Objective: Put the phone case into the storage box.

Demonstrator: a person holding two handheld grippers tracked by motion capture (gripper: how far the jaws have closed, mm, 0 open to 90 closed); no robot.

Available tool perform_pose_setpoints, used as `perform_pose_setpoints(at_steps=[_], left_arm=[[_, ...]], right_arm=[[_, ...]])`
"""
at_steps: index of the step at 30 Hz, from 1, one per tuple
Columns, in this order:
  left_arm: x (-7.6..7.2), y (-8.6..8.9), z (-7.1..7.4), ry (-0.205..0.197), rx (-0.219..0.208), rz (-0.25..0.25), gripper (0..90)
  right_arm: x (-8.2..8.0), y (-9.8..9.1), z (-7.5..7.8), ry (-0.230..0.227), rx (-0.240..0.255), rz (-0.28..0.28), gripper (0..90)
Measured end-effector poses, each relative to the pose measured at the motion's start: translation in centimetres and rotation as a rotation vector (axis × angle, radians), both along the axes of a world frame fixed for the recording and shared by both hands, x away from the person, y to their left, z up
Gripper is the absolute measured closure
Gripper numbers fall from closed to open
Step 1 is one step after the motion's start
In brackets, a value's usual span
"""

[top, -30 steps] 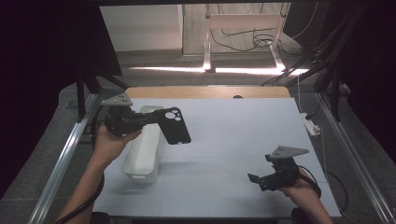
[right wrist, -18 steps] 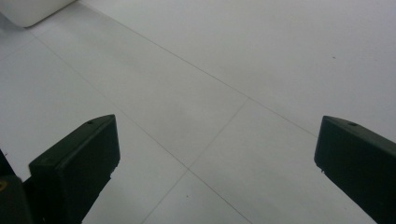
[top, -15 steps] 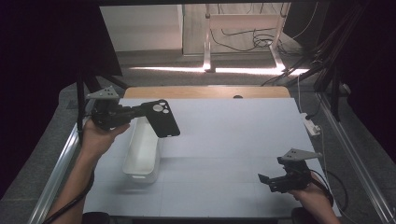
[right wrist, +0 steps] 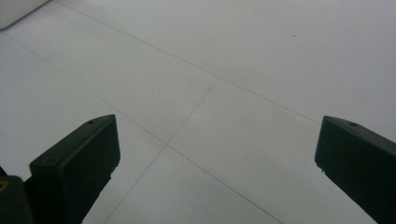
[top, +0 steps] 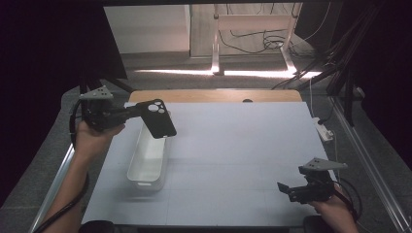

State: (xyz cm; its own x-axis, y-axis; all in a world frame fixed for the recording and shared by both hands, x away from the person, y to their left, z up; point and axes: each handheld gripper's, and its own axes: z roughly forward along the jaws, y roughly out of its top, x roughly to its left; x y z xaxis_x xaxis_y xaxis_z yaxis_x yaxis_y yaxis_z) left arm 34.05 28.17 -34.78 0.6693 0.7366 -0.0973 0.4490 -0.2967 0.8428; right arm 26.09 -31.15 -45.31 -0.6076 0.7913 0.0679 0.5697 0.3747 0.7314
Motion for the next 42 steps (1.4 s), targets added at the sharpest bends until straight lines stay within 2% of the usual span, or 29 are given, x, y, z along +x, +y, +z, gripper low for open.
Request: perform_pose_setpoints(at_steps=[6,17,28,42], left_arm=[[0.6,1.4,-0.1,-0.008,0.025,0.031,83.1],[1.7,2.5,-0.9,-0.017,0.055,0.062,83.1],[3.5,2.1,-2.8,-0.016,0.071,0.066,83.1],[6.6,1.2,-4.5,-0.013,0.116,0.056,83.1]], right_arm=[[-0.1,-0.1,0.0,-0.002,0.002,-0.01,0.1],[-0.1,-0.2,0.0,-0.01,0.011,-0.023,0.8],[-0.1,-0.1,0.0,-0.002,0.008,-0.019,1.0],[0.0,-0.2,-0.1,0.011,0.011,-0.012,1.3]])
